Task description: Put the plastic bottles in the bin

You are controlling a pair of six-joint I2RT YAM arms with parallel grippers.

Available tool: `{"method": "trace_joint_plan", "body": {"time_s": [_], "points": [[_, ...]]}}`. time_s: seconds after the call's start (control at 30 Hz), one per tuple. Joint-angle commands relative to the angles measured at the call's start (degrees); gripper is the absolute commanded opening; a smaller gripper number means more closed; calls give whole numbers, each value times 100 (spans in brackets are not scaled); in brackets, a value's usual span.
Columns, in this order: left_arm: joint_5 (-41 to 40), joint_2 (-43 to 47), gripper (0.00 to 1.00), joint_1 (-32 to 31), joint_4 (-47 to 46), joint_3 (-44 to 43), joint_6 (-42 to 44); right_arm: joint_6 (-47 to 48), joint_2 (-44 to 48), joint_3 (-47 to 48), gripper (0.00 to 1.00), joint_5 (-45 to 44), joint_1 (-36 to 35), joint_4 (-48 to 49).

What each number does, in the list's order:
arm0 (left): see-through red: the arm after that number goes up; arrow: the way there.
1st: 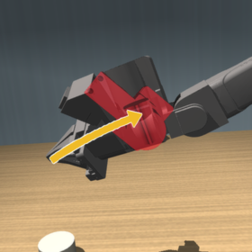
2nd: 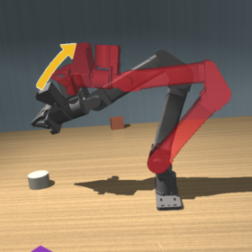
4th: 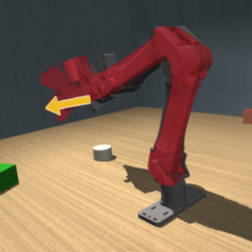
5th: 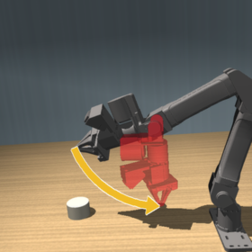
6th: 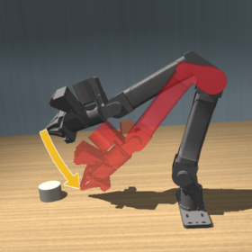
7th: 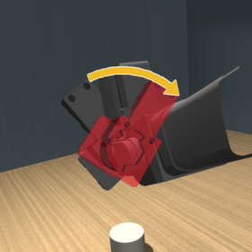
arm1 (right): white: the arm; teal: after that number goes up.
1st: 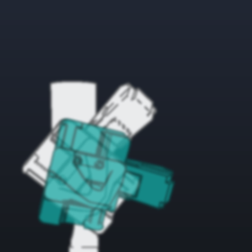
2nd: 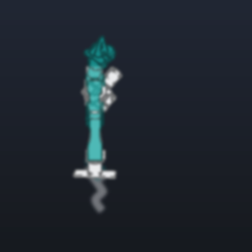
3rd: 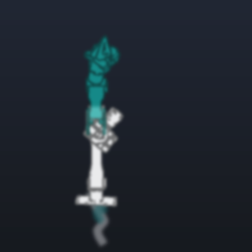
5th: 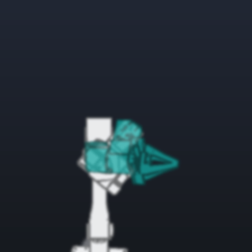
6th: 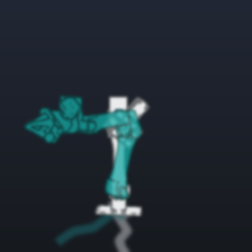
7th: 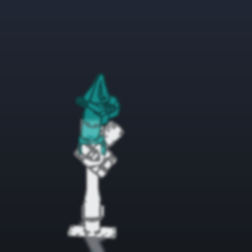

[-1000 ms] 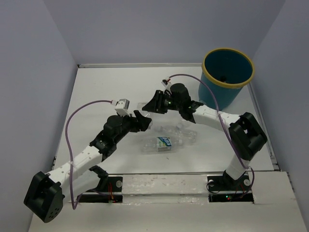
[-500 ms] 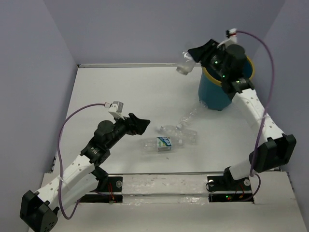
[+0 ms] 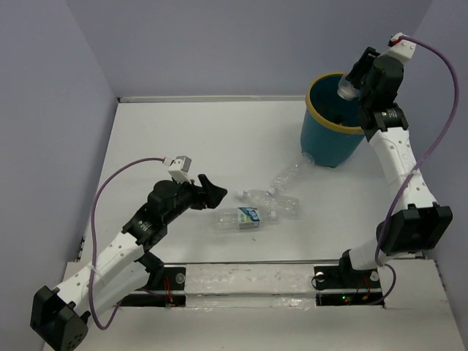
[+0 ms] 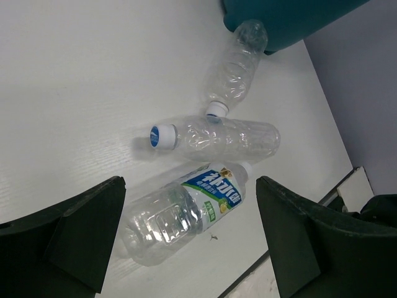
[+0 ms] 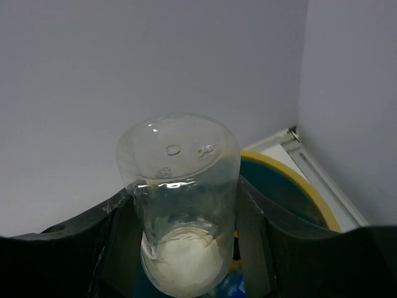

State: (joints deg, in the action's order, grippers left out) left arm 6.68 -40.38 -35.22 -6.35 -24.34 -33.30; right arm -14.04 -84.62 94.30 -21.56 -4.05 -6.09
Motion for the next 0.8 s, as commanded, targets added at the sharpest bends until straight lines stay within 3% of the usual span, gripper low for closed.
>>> {"method": "trace_joint_plan", "body": {"time_s": [0.0,0.03,0.1,0.13,0.27,0.37,0.53,0.77], "points": [[115,30,96,-28,55,-528,148,481,-125,-79,43,-533,19,-208],[54,-5,96,-29,116,-546,157,490,-186,104,73,-464,19,-296],[-26,-49,96,-29,204,-624,174,429,-291,508,93,-149,19,-881],[-104,-92,96,-20,335,-668,183,368,-335,858,96,36,19,-1051],[-236,-58,96,-20,818,-1160,403,288,-82,1064,97,1695,-86,-1518],[-665,39,96,-20,1240,-1826,719,445,208,260,96,3845,-1004,-1606],[-2289,223,98,-20,1724,-2627,1203,1008,288,-1192,96,4511,-2730,-1633],[-3426,882,99,-11,1347,-2392,1308,1738,403,-2749,100,4380,-4628,-1237]]}}
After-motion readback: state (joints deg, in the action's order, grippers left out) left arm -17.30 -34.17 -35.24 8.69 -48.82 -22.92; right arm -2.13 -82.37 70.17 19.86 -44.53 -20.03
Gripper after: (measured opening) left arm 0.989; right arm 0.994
